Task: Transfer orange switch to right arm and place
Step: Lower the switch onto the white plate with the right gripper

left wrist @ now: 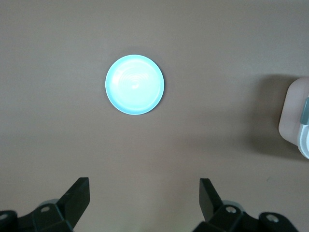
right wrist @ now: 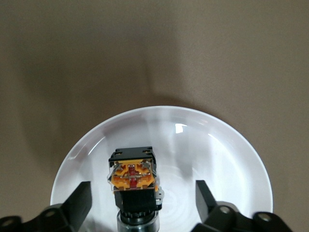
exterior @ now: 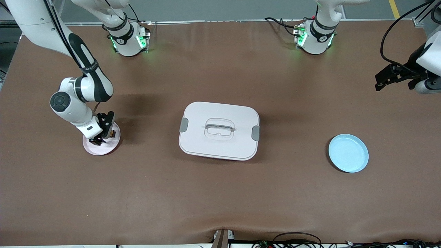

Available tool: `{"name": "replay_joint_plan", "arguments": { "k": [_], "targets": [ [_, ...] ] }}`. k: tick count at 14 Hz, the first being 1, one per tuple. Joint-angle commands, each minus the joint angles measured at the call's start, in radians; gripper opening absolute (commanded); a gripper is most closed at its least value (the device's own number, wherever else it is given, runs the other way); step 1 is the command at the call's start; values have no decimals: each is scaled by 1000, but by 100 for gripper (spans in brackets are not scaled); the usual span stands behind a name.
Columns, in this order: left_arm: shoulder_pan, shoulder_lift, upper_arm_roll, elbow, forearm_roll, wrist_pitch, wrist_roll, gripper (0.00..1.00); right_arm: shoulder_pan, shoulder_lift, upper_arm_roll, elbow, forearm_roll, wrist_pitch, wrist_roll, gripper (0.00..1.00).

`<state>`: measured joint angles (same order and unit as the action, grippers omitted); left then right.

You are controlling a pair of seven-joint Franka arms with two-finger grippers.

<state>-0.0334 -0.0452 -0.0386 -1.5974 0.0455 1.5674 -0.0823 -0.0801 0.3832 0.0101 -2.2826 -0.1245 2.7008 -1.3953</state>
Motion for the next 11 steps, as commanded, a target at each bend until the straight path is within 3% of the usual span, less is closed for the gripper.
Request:
{"name": "replay_joint_plan", "arguments": {
  "k": [1,3,8,11],
  "targets": [
    [0,-13,5,-10,-12,8,24,100,-6,-18,8,6,-10,-10,12,100],
    [0,-12,6,-10,-12,7,24,100,-6,-30,7,9,-10,-16,92,100],
    [-2,-7,3,-7,-6,11,22,100,-6,-76,10,23,-10,-118,702,100],
    [-2,-7,3,-7,-9,11,24,100,-6,-93,11,31,-10,-144,912,100]
  ]
}}
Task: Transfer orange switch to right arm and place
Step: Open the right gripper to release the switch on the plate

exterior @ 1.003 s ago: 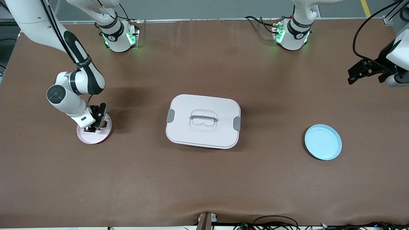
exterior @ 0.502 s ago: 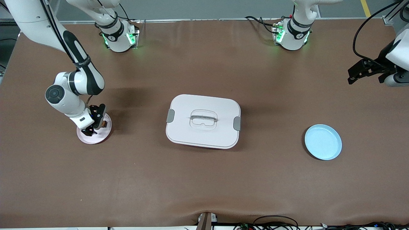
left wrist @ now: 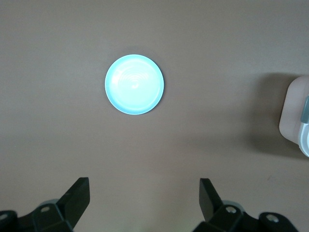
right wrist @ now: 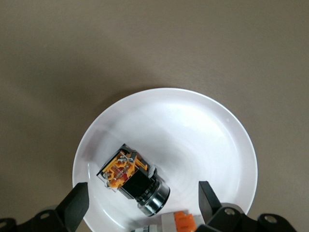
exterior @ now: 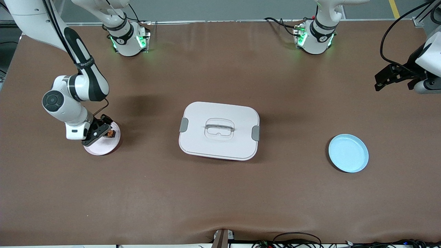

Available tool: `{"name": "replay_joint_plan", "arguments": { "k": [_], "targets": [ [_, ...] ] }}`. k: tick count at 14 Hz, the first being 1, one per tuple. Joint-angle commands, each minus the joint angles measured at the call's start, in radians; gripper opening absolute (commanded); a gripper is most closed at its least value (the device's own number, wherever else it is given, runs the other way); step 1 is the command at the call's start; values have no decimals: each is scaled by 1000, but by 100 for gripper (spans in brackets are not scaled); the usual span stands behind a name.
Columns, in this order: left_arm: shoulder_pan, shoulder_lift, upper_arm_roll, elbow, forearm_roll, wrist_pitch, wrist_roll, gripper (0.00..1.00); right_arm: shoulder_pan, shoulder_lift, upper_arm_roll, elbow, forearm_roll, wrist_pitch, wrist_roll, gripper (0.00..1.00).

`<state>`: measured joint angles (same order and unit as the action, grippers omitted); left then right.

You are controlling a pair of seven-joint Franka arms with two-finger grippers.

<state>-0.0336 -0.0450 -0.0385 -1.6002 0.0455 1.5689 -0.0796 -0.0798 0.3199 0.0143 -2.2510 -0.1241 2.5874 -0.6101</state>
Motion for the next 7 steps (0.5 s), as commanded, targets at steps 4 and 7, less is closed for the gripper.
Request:
{"name": "replay_joint_plan", "arguments": {
  "k": [4,7],
  "targets": [
    [0,-7,3,0,-7,10,21,100,-6,-50,9,1,-11,-32,315,100],
    [0,0,3,-1,-6,10,21,100,-5,-62,12,10,-11,-39,504,100]
  ]
}}
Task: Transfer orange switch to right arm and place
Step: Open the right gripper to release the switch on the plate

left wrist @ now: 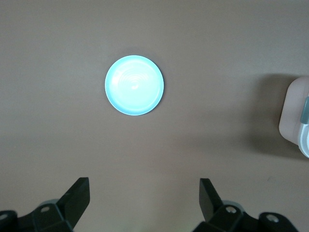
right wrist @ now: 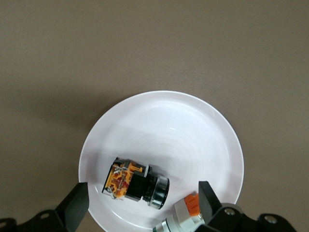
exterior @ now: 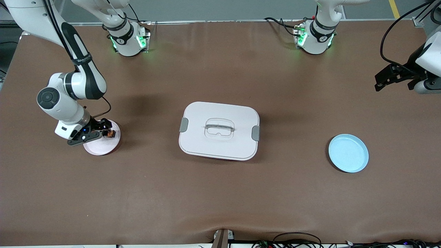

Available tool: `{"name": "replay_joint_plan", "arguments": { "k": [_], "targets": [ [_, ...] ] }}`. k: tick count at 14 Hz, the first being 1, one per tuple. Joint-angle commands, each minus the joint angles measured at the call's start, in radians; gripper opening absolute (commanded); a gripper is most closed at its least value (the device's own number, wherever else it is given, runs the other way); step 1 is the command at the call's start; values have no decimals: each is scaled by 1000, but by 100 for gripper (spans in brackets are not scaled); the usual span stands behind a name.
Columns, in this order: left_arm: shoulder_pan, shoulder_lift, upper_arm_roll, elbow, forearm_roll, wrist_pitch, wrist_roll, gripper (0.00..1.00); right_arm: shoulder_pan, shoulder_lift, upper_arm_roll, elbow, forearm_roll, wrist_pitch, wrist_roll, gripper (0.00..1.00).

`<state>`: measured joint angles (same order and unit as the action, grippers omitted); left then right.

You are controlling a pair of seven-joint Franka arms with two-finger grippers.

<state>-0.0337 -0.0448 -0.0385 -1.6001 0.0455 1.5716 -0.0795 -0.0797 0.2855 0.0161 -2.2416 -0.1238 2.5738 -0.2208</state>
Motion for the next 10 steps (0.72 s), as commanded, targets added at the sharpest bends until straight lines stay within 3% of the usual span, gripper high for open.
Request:
{"name": "replay_joint_plan", "arguments": {
  "k": [1,4,7,10],
  "targets": [
    [0,6,3,0,-1,7,21,100,-3,-35,12,10,-11,-41,135,100],
    [1,14,5,-3,2,5,21,100,14,-54,13,68,4,-157,138,100],
    [0,13,5,0,0,7,21,100,37,-68,12,157,91,-308,207,100],
    [0,10,5,2,0,5,21,100,40,-84,13,229,93,-397,251,100]
  ]
}}
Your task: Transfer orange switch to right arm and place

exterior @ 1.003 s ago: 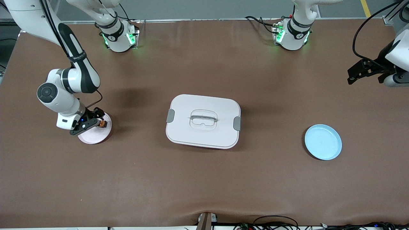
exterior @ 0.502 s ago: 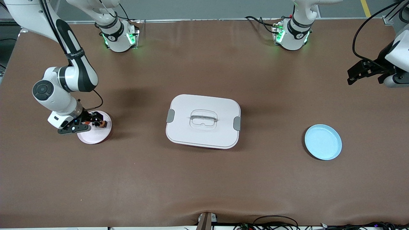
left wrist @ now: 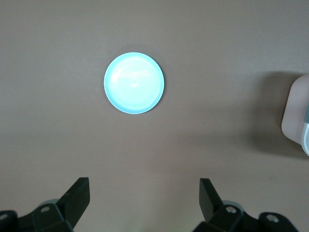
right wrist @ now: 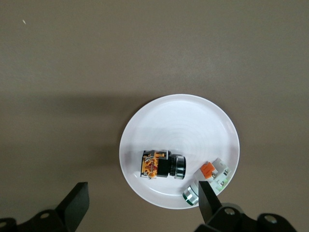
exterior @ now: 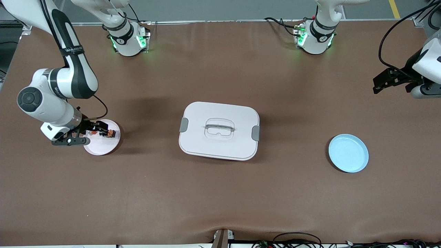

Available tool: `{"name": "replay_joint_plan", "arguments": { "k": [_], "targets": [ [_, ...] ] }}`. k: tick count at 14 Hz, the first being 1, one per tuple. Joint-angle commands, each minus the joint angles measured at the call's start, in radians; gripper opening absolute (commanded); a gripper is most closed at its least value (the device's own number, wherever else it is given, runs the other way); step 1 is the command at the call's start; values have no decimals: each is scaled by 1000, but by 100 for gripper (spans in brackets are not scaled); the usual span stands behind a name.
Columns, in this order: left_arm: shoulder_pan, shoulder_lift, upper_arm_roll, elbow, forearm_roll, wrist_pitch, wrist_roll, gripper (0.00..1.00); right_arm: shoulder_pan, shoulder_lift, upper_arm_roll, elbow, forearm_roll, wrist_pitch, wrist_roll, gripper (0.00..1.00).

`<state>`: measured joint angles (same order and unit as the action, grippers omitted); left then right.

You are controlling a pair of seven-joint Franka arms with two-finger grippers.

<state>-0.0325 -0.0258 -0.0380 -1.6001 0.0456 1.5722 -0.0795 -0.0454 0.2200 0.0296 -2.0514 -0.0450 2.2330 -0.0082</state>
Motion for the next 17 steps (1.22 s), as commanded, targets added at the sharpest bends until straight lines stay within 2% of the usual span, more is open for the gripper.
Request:
{"name": "replay_joint_plan", "arguments": {
  "k": [1,5,7,10,12,17],
  "targets": [
    [-1,-11,4,2,0,3,21,100,4,-31,0,69,16,-100,40,100],
    [-4,-17,-2,2,0,-4,21,100,22,-44,0,295,30,-413,34,100],
    [-7,-20,-3,-1,0,-14,21,100,18,-74,-4,336,30,-505,34,100],
    [-12,-20,-8,-1,-12,-14,12,100,18,-123,-7,356,30,-573,33,100],
    [-10,-22,-22,-1,-13,-15,-2,100,18,-117,-5,434,31,-624,33,100],
    [-1,-43,-25,-8,-18,-35,-3,100,21,-123,-4,471,31,-613,37,100]
  ]
}}
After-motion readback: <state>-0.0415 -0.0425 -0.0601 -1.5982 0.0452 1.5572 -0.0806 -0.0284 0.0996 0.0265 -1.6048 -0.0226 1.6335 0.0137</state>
